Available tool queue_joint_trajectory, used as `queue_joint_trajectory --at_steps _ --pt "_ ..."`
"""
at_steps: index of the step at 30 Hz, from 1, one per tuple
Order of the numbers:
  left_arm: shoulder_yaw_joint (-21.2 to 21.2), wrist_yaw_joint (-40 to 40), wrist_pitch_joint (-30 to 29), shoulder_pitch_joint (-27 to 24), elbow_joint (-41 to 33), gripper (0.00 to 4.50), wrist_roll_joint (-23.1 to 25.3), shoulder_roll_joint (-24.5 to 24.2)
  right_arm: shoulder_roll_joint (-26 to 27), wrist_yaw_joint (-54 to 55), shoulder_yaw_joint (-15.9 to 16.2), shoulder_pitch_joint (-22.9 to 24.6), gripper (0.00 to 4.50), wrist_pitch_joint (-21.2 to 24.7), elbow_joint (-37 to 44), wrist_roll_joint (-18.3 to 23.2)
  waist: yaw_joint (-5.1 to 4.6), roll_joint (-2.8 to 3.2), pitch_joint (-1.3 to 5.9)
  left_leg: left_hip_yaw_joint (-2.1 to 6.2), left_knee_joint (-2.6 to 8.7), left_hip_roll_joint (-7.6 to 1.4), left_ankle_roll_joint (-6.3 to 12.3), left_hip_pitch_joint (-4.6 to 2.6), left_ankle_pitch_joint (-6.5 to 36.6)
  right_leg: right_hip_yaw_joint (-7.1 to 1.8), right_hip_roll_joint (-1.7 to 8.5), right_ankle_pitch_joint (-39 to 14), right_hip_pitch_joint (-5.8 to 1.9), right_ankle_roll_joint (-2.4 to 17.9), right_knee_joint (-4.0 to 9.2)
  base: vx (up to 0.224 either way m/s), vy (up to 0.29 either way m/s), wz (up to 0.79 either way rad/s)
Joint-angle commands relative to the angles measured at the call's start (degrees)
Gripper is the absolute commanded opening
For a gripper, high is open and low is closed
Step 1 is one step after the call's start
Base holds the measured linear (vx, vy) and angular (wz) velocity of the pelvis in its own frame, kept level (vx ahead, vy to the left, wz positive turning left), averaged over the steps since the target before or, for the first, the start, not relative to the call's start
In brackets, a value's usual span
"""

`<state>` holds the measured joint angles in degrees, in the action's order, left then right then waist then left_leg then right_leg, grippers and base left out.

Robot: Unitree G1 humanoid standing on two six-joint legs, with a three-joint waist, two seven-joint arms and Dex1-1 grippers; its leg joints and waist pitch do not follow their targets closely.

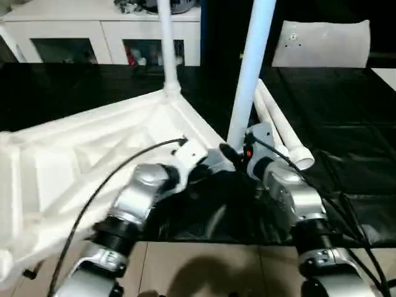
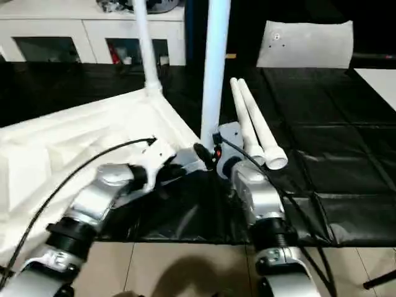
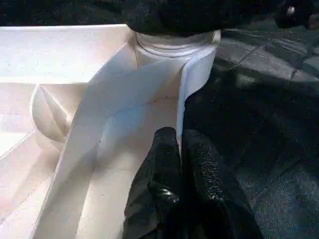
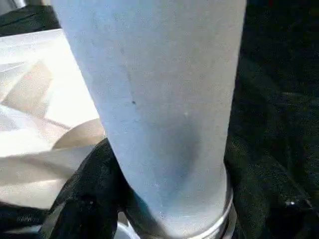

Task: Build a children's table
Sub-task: Rotate leg to tighten

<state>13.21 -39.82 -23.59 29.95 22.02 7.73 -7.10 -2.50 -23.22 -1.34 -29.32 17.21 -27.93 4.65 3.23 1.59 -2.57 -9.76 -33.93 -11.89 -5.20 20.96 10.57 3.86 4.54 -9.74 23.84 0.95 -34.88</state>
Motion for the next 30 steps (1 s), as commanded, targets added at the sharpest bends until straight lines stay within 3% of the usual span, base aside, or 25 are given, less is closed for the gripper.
queue_joint_trajectory --at_steps 1,6,12,16,20,25,27,28,30 --pt "-0.44 6.99 1.37 3.27 -2.29 0.00 0.52 2.28 6.13 -5.15 6.89 2.31 3.46 1.59 -1.19 2.33 0.11 -0.29 3.54 -0.01 3.96 -0.40 2.08 0.04 11.51 -2.03 2.68 -16.47 -3.35 8.67 4.91 0.000 0.000 0.00" --pt "0.67 0.56 4.59 1.76 -3.56 0.00 -0.42 -0.71 2.11 -8.73 4.74 3.58 3.90 -2.13 1.94 3.64 -0.75 -0.12 3.45 0.16 4.04 -0.26 2.28 0.04 14.18 -1.88 2.79 -20.82 -3.28 7.24 5.59 0.000 0.000 0.00" --pt "2.71 -7.82 9.98 0.36 -3.28 0.00 -1.07 -6.36 -5.81 -18.31 3.10 6.75 4.44 -4.73 8.19 5.90 -0.20 -0.11 3.86 0.02 3.66 -0.60 4.17 0.07 10.41 -2.07 2.64 -10.63 -3.55 10.28 4.55 0.000 0.000 0.00" --pt "3.42 -13.27 14.09 0.31 -1.53 0.00 -2.11 -9.69 -11.45 -26.16 3.13 8.59 4.48 -5.97 10.83 7.33 -0.02 -0.12 3.74 -0.10 3.65 -0.58 4.41 0.10 10.85 -2.00 2.66 -10.65 -3.66 11.08 4.51 0.000 0.000 0.00" --pt "5.32 -22.98 20.54 0.85 1.02 0.00 -3.21 -14.23 -18.07 -35.65 5.21 9.21 4.48 -7.50 11.95 7.28 0.58 -0.14 3.56 -0.05 3.81 -0.76 4.15 -0.10 12.08 -2.01 2.79 -13.16 -3.52 10.59 4.63 0.000 0.000 0.00" --pt "6.76 -29.39 24.26 1.92 3.63 0.00 -4.42 -16.74 -21.18 -41.85 8.28 8.29 4.48 -9.03 11.24 6.18 1.05 -0.22 3.49 -0.15 3.83 -0.79 3.75 -0.30 13.00 -2.01 2.78 -16.02 -3.31 10.23 4.81 0.000 0.000 0.00" --pt "8.26 -35.45 26.94 2.94 5.42 0.00 -5.28 -17.97 -22.48 -46.65 11.14 6.75 4.48 -10.85 9.48 5.37 1.35 -0.58 3.63 -0.19 3.77 -0.88 3.63 -0.22 12.25 -2.07 2.89 -14.95 -3.41 10.47 4.60 0.000 0.000 0.00" --pt "8.49 -36.22 27.30 3.09 5.61 0.00 -5.31 -18.14 -22.63 -47.40 11.54 6.54 4.48 -11.13 9.24 5.34 1.57 -0.33 3.71 -0.22 3.74 -0.94 3.75 -0.26 11.69 -2.11 2.90 -14.31 -3.36 10.87 4.43 0.000 0.000 0.00" --pt "8.93 -37.78 28.40 3.54 6.26 0.00 -5.35 -18.35 -22.88 -49.00 12.34 6.04 4.48 -11.61 8.66 5.25 1.73 -0.43 3.70 -0.27 3.68 -1.02 3.88 -0.29 11.30 -2.14 2.90 -13.21 -3.34 11.34 4.23 0.000 0.000 0.00"
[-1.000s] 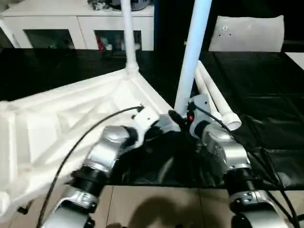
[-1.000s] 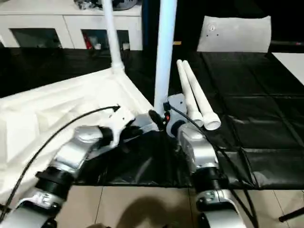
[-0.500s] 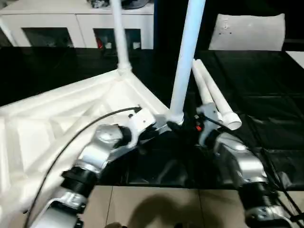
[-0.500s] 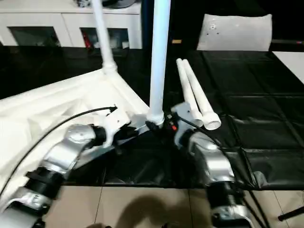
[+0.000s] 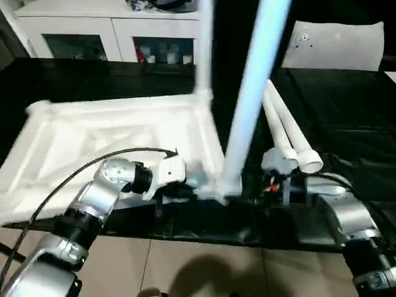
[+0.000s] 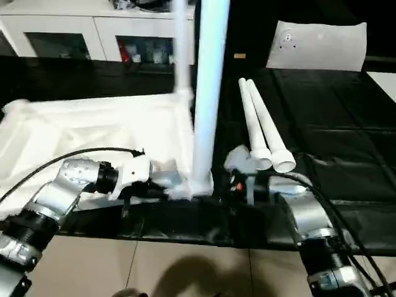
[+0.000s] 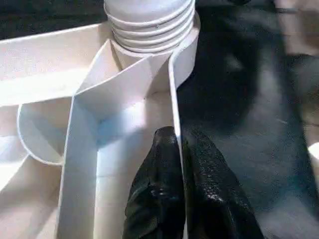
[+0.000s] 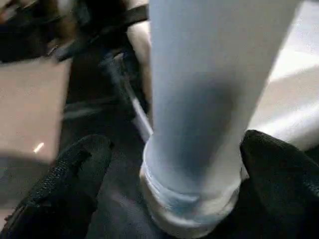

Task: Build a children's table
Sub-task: Rotate leg to tighten

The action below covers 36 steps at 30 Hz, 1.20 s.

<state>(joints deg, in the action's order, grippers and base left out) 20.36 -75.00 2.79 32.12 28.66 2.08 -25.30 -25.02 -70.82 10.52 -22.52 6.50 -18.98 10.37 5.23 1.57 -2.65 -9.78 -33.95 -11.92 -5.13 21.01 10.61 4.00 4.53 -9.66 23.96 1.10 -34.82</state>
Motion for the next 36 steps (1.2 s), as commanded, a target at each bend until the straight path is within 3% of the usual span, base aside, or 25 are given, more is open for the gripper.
queue_joint_trajectory --at_steps 1,10,22,28,30,31,32,36 --pt "2.03 -3.84 3.09 1.88 0.50 0.00 0.27 -0.18 -0.47 -2.51 1.12 -1.23 4.48 -1.78 -0.97 -0.75 -0.13 -0.65 3.79 -0.30 3.65 -1.01 4.00 -0.25 10.75 -2.31 2.95 -12.21 -3.51 11.56 4.03 0.000 0.000 0.00" --pt "3.55 -6.66 7.73 4.13 4.64 0.00 1.01 -0.02 -1.37 -7.78 4.19 -2.91 3.79 -3.36 -3.37 -1.12 0.25 -0.88 3.80 -0.29 3.57 -0.97 3.94 -0.20 10.54 -2.25 3.01 -13.46 -3.61 11.18 3.97 0.000 0.000 0.00" --pt "3.62 -8.02 10.48 4.41 7.64 0.00 0.63 0.19 -1.20 -10.42 4.44 -3.34 2.85 -3.49 -5.31 -0.34 0.73 -1.05 3.82 -0.30 3.57 -1.02 3.79 -0.24 10.54 -2.23 3.04 -14.67 -3.58 10.80 4.03 0.000 0.000 0.00" --pt "2.32 -7.07 8.34 3.36 6.60 0.00 -0.68 0.79 0.44 -9.53 3.75 -1.84 2.72 -0.44 -3.49 1.92 0.85 -0.93 3.83 -0.30 3.58 -1.06 3.79 -0.27 10.48 -2.21 3.05 -14.94 -3.55 10.77 4.06 0.000 0.000 0.00" --pt "1.64 -2.59 5.43 2.74 5.76 0.00 0.19 1.96 2.52 -6.63 3.18 -0.32 2.72 1.60 -1.80 3.14 0.81 -0.88 3.65 -0.28 3.75 -1.20 3.42 -0.25 10.68 -2.28 3.03 -15.29 -3.55 10.60 4.09 0.000 0.000 0.00" --pt "1.62 -2.44 5.35 2.72 5.75 0.00 0.22 2.00 2.58 -6.54 3.16 -0.27 2.72 1.65 -1.75 3.17 0.91 -0.82 3.56 -0.24 3.77 -1.10 3.33 -0.28 11.23 -2.18 3.08 -16.58 -3.43 10.33 4.29 0.000 0.000 0.00" --pt "0.47 2.88 1.64 2.02 4.73 0.00 0.69 3.69 5.26 -2.85 2.52 1.23 2.72 3.63 0.20 4.28 0.74 -0.64 3.45 -0.23 3.93 -1.16 2.80 -0.41 12.46 -2.21 3.09 -18.91 -3.42 9.77 4.44 0.000 0.000 0.00" --pt "-1.93 10.59 -4.79 0.70 1.48 0.00 -0.24 7.08 10.55 5.20 1.36 2.77 2.72 5.13 1.27 4.24 -0.14 -0.89 2.54 0.12 4.24 -0.46 0.90 -1.24 18.19 -1.84 3.23 -33.62 -2.76 4.99 6.35 0.000 0.000 0.00"
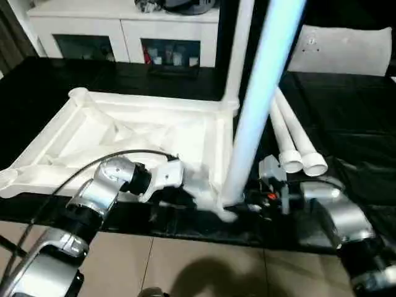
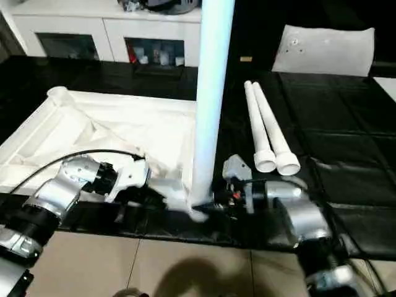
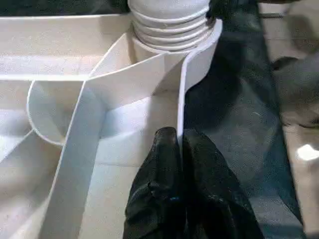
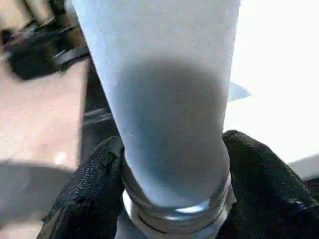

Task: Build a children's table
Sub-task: Rotate leg to tighten

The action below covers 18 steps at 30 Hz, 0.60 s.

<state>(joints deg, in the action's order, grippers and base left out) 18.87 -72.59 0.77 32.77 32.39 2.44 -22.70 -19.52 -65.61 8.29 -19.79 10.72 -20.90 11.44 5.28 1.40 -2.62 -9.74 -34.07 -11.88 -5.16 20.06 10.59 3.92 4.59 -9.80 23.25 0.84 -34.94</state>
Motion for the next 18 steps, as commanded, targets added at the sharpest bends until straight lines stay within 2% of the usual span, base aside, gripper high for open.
queue_joint_trajectory --at_steps 1,2,4,5,6,7,8,9,11,13,15,17,18 --pt "-1.18 11.32 -5.53 -0.44 -3.88 0.00 -0.53 5.89 7.17 3.37 3.31 0.48 2.72 0.70 2.97 2.55 -0.65 -0.72 2.54 0.22 4.30 -0.48 0.53 -0.52 19.22 -1.62 3.28 -36.01 -1.90 4.13 6.81 0.000 0.000 0.00" --pt "-1.65 13.54 -7.43 -0.78 -5.06 0.00 -0.42 6.98 8.57 5.44 3.30 0.78 2.72 0.51 2.84 2.02 -1.09 -0.66 2.53 0.40 4.34 -0.39 0.30 -0.50 19.73 -1.40 3.24 -37.19 -1.82 3.45 7.10 0.000 0.000 0.00" --pt "-2.54 17.90 -11.04 -1.13 -6.70 0.00 -0.06 9.32 10.87 9.75 3.45 0.59 2.72 0.59 1.66 0.27 -1.60 -0.72 2.65 0.63 4.56 -0.32 0.28 -0.08 19.64 -1.18 3.13 -36.79 -2.25 2.90 6.98 0.000 0.000 0.00" --pt "-2.79 19.22 -12.01 -1.14 -7.06 0.00 0.15 10.05 11.57 11.11 3.40 0.39 2.72 0.62 1.19 -0.23 -2.10 -0.56 2.62 0.67 4.61 -0.27 0.46 -0.21 20.12 -0.98 3.02 -36.36 -2.05 2.91 7.27 0.000 0.000 0.00" --pt "-2.96 20.13 -12.69 -1.15 -7.30 0.00 0.30 10.57 12.06 12.06 3.36 0.25 2.72 0.65 0.85 -0.58 -2.53 -0.59 2.84 0.66 4.60 -0.28 0.86 -0.06 19.72 -1.12 3.02 -34.77 -2.24 3.30 7.10 0.000 0.000 0.00" --pt "-4.26 26.27 -16.16 -0.55 -7.80 0.00 1.45 13.86 15.20 17.95 2.36 -1.29 2.72 1.55 -1.69 -1.97 -2.67 -0.55 2.84 0.70 4.70 -0.29 1.14 0.06 19.41 -1.10 2.97 -33.79 -2.31 3.66 7.09 0.000 0.000 0.00" --pt "-4.98 29.78 -18.03 -0.10 -8.06 0.00 2.22 15.79 17.14 21.74 1.51 -2.38 2.72 2.45 -3.25 -2.80 -3.23 -0.50 2.85 0.62 4.75 -0.39 1.04 0.20 19.09 -1.16 2.88 -31.84 -2.20 4.80 6.85 0.000 0.000 0.00" --pt "-5.39 32.21 -19.31 0.19 -8.35 0.00 2.88 17.05 18.42 24.42 1.00 -3.16 2.72 3.11 -4.26 -3.26 -3.80 -0.56 2.82 0.67 4.71 -0.20 1.20 0.20 19.31 -1.03 2.81 -31.48 -2.31 5.09 6.94 0.000 0.000 0.00" --pt "-6.08 37.66 -21.17 0.92 -8.39 0.00 4.50 19.87 21.93 33.05 -1.45 -5.89 2.72 4.83 -7.87 -4.10 -3.97 -0.54 2.95 0.69 4.69 -0.13 1.57 0.33 18.76 -1.01 2.95 -31.24 -2.48 5.06 7.04 0.000 0.000 0.00" --pt "-6.22 39.59 -21.70 1.10 -8.47 0.00 5.29 20.69 23.30 36.44 -2.56 -6.95 2.72 5.44 -9.32 -4.44 -4.29 -0.47 2.98 0.59 4.71 -0.17 1.58 0.27 18.36 -1.20 2.85 -30.11 -2.25 5.50 7.00 0.000 0.000 0.00" --pt "-5.91 41.16 -22.33 1.11 -9.00 0.00 6.35 21.22 24.84 40.34 -3.76 -8.25 2.72 5.29 -11.18 -5.49 -4.13 -0.53 3.23 0.35 4.59 -0.19 2.38 0.16 16.82 -1.50 2.85 -26.54 -2.27 6.44 6.84 0.000 0.000 0.00" --pt "-5.20 40.21 -21.48 0.99 -9.25 0.00 6.77 20.83 25.84 41.29 -4.83 -8.77 3.42 3.44 -12.13 -5.61 -4.07 -0.56 3.39 0.26 4.61 -0.31 2.82 0.41 15.54 -1.65 2.82 -22.93 -2.48 7.48 6.38 0.000 0.000 0.00" --pt "-4.88 39.53 -21.11 0.85 -9.45 0.00 7.04 20.44 25.83 41.07 -5.21 -8.40 3.42 2.81 -11.52 -5.49 -3.95 -0.53 3.42 0.14 4.58 -0.32 3.11 0.44 14.80 -1.71 2.79 -21.30 -2.54 8.04 6.26 0.000 0.000 0.00"
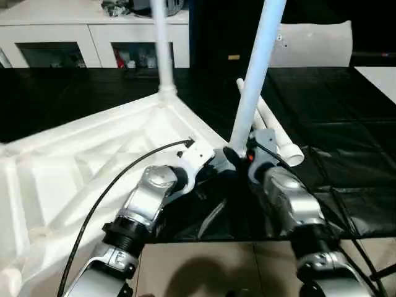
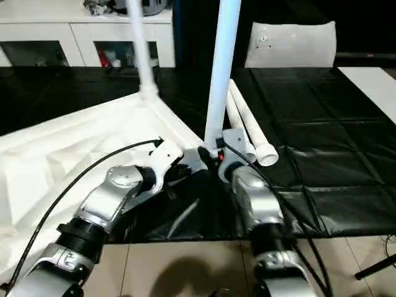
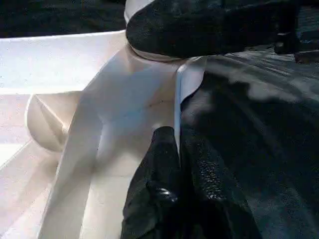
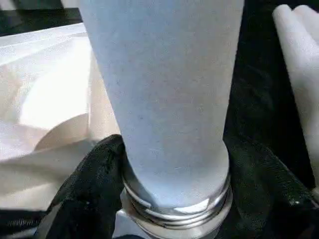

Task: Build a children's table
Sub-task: Rotate leg to tighten

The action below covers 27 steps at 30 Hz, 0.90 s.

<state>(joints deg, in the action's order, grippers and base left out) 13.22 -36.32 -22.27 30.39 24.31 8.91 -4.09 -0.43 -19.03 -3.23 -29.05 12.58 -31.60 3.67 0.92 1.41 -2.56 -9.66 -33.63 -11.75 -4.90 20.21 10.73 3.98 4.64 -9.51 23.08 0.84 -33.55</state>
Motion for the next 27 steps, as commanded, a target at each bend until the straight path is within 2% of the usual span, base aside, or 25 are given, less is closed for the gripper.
queue_joint_trajectory --at_steps 1,2,3,6,8,10,11,12,13,14,15,21,24,27 --pt "1.03 2.50 2.59 3.04 -1.49 0.00 0.60 1.32 6.60 -5.65 6.20 1.15 3.42 0.63 -0.38 2.32 0.33 -0.70 3.39 0.03 4.14 -0.48 3.14 0.48 13.91 -1.86 2.77 -20.07 -2.55 8.40 4.64 0.000 0.000 0.00" --pt "1.37 0.88 3.84 2.58 -1.69 0.00 0.47 0.14 5.99 -6.10 6.16 1.98 3.48 0.09 0.83 2.27 0.47 -0.68 3.50 0.14 4.22 -0.43 3.32 0.70 13.03 -1.77 2.82 -19.35 -2.83 8.38 4.50 0.000 0.000 0.00" --pt "1.53 -0.16 4.42 2.26 -1.80 0.00 0.28 -0.66 5.33 -6.63 6.24 2.70 3.79 -0.43 1.82 2.14 0.55 -0.64 3.69 0.02 4.08 -0.46 3.56 0.79 10.85 -1.90 2.85 -16.83 -3.01 8.56 4.24 0.000 0.000 0.00" --pt "2.10 -2.92 6.32 1.44 -2.29 0.00 -0.17 -2.79 3.58 -8.26 6.20 4.68 3.90 -1.30 4.66 2.63 0.73 -0.56 3.95 -0.07 3.85 -0.50 4.68 0.99 6.67 -2.04 2.78 -9.59 -3.47 10.49 3.39 0.000 0.000 0.00" --pt "2.25 -5.07 7.60 0.92 -2.42 0.00 -0.59 -4.46 1.61 -10.67 6.05 6.29 4.06 -1.93 7.26 3.61 0.64 -0.53 4.02 -0.10 3.75 -0.56 5.28 0.99 5.07 -2.07 2.75 -6.40 -3.52 11.71 3.03 0.000 0.000 0.00" --pt "2.23 -7.42 8.78 0.48 -2.34 0.00 -1.13 -6.16 -0.70 -13.55 5.92 7.87 4.32 -2.35 9.97 4.52 0.94 -0.46 4.15 -0.19 3.57 -0.70 6.31 0.84 4.62 -2.16 2.66 -4.27 -3.54 12.49 2.80 0.000 0.000 0.00" --pt "2.49 -10.72 10.79 0.16 -1.53 0.00 -1.77 -8.32 -3.71 -17.10 5.35 9.50 4.42 -2.59 12.81 5.37 1.24 -0.47 4.30 -0.18 3.43 -0.76 6.78 0.68 3.89 -2.10 2.48 -2.73 -3.43 12.75 2.58 0.000 0.000 0.00" --pt "2.57 -11.71 11.37 0.07 -1.21 0.00 -1.98 -8.95 -4.58 -18.18 5.04 9.93 4.47 -2.59 13.59 5.78 1.29 -0.63 4.19 -0.30 3.43 -0.78 7.11 0.70 3.85 -2.19 2.44 -2.37 -3.38 12.91 2.61 0.000 0.000 0.00" --pt "2.57 -11.71 11.37 0.07 -1.21 0.00 -1.98 -8.95 -4.58 -18.18 5.04 9.93 4.47 -2.59 13.59 5.78 1.48 -0.48 4.14 -0.36 3.40 -0.83 7.27 0.66 4.15 -2.21 2.57 -2.52 -3.21 13.21 2.56 0.000 0.000 0.00" --pt "2.83 -13.62 13.37 -0.05 -0.46 0.00 -2.31 -10.11 -6.02 -20.02 4.36 10.60 4.47 -2.65 14.85 6.52 1.73 -0.46 3.85 -0.38 3.57 -0.88 6.80 0.68 5.76 -2.16 2.66 -5.20 -3.08 13.33 2.87 0.000 0.000 0.00" --pt "2.98 -16.13 14.86 -0.11 0.51 0.00 -2.84 -11.46 -8.12 -22.90 3.95 11.22 4.47 -2.82 16.02 7.28 1.66 -0.52 3.86 -0.46 3.61 -1.00 6.53 0.59 6.40 -2.23 2.68 -5.97 -3.02 13.21 2.90 0.000 0.000 0.00" --pt "4.96 -25.03 21.47 1.14 4.68 0.00 -3.39 -16.29 -16.68 -33.77 4.78 12.31 4.47 -1.46 19.01 10.00 2.85 -0.53 3.47 -0.44 3.79 -1.06 4.48 0.15 10.85 -2.36 2.93 -14.32 -2.73 10.32 3.64 0.000 0.000 0.00" --pt "6.00 -29.20 24.13 2.16 6.34 0.00 -3.66 -17.84 -19.87 -39.01 5.34 11.75 4.47 -0.26 19.51 11.15 3.01 -0.64 3.36 -0.36 3.86 -0.98 3.75 0.28 12.09 -2.26 2.96 -17.31 -2.72 9.47 3.84 0.000 0.000 0.00" --pt "7.04 -34.05 26.70 3.10 7.39 0.00 -4.24 -19.13 -22.38 -43.72 6.59 10.26 4.47 -1.27 18.52 11.08 3.16 -0.72 3.44 -0.29 3.83 -1.02 3.47 0.44 11.71 -2.19 3.00 -17.34 -2.75 9.47 3.76 0.000 0.000 0.00"
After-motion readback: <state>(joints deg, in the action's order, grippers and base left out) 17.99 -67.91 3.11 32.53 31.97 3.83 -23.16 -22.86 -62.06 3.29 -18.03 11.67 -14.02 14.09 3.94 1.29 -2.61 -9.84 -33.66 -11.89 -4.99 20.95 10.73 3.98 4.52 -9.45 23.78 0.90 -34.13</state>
